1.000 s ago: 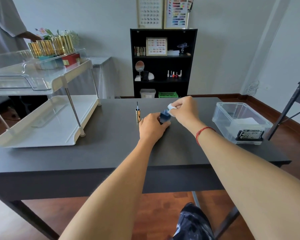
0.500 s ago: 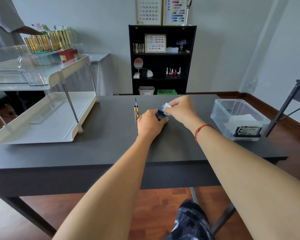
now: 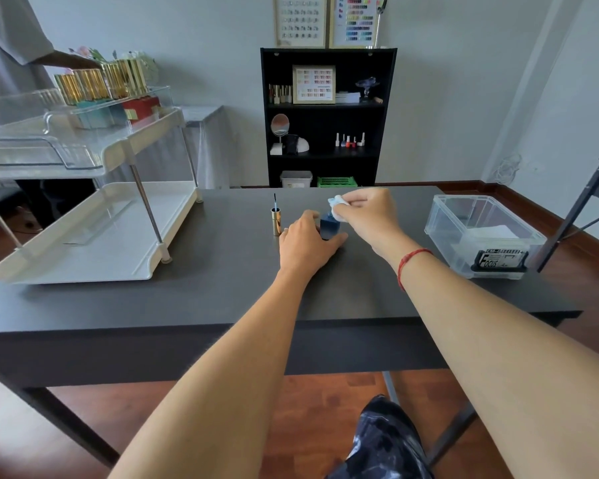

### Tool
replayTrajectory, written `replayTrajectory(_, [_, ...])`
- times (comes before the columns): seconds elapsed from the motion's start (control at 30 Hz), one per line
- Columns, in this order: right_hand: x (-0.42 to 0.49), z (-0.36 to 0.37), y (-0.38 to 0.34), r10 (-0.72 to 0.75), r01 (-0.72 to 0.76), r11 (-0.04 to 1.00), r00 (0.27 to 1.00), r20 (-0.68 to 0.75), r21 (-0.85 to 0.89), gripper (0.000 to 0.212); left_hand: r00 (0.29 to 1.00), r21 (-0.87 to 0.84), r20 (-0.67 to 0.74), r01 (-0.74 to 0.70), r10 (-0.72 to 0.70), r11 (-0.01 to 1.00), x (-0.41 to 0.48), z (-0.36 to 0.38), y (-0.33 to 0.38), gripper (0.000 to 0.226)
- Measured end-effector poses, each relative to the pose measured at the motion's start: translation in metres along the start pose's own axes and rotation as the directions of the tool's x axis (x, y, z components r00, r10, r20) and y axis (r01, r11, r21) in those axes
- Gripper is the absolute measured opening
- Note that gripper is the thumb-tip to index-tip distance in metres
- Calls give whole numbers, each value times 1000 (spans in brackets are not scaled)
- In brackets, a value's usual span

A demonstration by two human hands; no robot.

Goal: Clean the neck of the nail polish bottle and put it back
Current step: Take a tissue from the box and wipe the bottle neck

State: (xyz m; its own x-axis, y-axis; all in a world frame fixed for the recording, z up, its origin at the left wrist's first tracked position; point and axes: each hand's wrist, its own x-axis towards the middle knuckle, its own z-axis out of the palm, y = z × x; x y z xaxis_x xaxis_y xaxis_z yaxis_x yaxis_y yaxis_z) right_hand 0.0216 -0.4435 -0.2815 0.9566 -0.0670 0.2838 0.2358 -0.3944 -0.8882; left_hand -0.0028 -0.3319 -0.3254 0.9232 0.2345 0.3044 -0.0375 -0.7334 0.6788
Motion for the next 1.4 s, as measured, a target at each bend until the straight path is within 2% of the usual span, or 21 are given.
replayTrajectory(0.13, [-1,4,3,-15,15,1000,1000,6,-16,18,999,20,2,-48,48,999,0,0,-1,38])
replayTrajectory(0.4, [-4,9,5,-71,68,995,996,-44,-66,14,998,-120,-62,16,-24,993,4,1,-5,31])
replayTrajectory(0.53, [-4,6,8,-71,70,997,997,-36,-28,17,998,-164,-65,11,-22,986,4,3,-7,29])
replayTrajectory(0.8, [-7,9,11,-79,77,995,997,-23,-62,18,999,-149,-50,-2,-5,989,5,1,-7,23])
replayTrajectory(0.97, [-13,3,12,-128,132,990,989,75,-52,8,997,-167,-78,7,-20,986,5,1,-6,22])
replayTrajectory(1.1, [-9,-3,14,-106,107,993,993,-47,39,14,995,-133,-91,15,-27,991,4,2,-4,30])
replayTrajectory(1.17, [-8,-1,14,-97,98,995,995,-16,9,15,996,-146,-85,5,-17,989,3,1,-4,33])
replayTrajectory(1.3, [-7,9,12,-72,73,997,997,7,-31,15,998,-156,-61,-31,22,987,0,0,-3,15])
replayTrajectory(1.4, [-6,12,12,-67,67,996,998,8,-57,15,998,-157,-51,-30,22,987,0,-2,-4,14])
